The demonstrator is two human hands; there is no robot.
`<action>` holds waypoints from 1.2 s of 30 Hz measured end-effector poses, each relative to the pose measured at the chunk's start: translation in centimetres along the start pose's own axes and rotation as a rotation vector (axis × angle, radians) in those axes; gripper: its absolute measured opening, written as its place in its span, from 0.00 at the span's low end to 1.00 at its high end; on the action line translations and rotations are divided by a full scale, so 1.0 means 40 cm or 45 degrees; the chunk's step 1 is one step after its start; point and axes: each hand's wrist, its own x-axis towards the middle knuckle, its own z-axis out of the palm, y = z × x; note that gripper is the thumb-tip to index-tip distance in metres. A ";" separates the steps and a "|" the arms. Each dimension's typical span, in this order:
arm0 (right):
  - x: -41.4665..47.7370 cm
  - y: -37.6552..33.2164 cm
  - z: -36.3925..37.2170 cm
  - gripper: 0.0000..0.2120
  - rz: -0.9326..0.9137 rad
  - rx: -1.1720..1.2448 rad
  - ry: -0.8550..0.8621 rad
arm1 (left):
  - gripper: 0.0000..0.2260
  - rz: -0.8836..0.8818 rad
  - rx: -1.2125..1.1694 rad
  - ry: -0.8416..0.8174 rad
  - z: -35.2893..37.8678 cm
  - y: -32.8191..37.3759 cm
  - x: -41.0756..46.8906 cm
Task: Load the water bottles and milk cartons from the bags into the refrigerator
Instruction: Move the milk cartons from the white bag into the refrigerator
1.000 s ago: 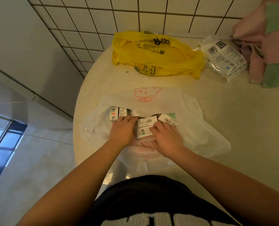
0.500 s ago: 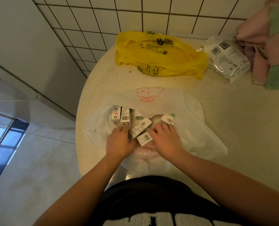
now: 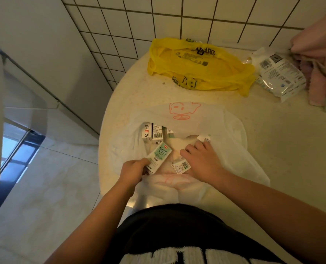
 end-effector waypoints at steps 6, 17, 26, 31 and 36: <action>-0.016 -0.010 0.008 0.31 -0.057 0.057 -0.272 | 0.14 -0.096 -0.188 -0.053 -0.011 -0.025 -0.033; -0.046 -0.026 -0.067 0.31 0.287 0.836 0.194 | 0.17 -0.185 -0.511 -0.364 -0.060 -0.063 -0.131; -0.111 -0.248 -0.292 0.30 0.412 2.091 0.223 | 0.30 0.108 -0.542 -0.544 -0.183 -0.089 -0.210; -0.129 -0.459 -0.337 0.23 0.636 2.935 -0.140 | 0.28 0.230 -0.554 -0.541 -0.337 -0.177 -0.287; -0.137 -0.732 -0.326 0.28 0.785 3.224 -0.479 | 0.30 0.274 -0.578 -0.373 -0.591 -0.356 -0.373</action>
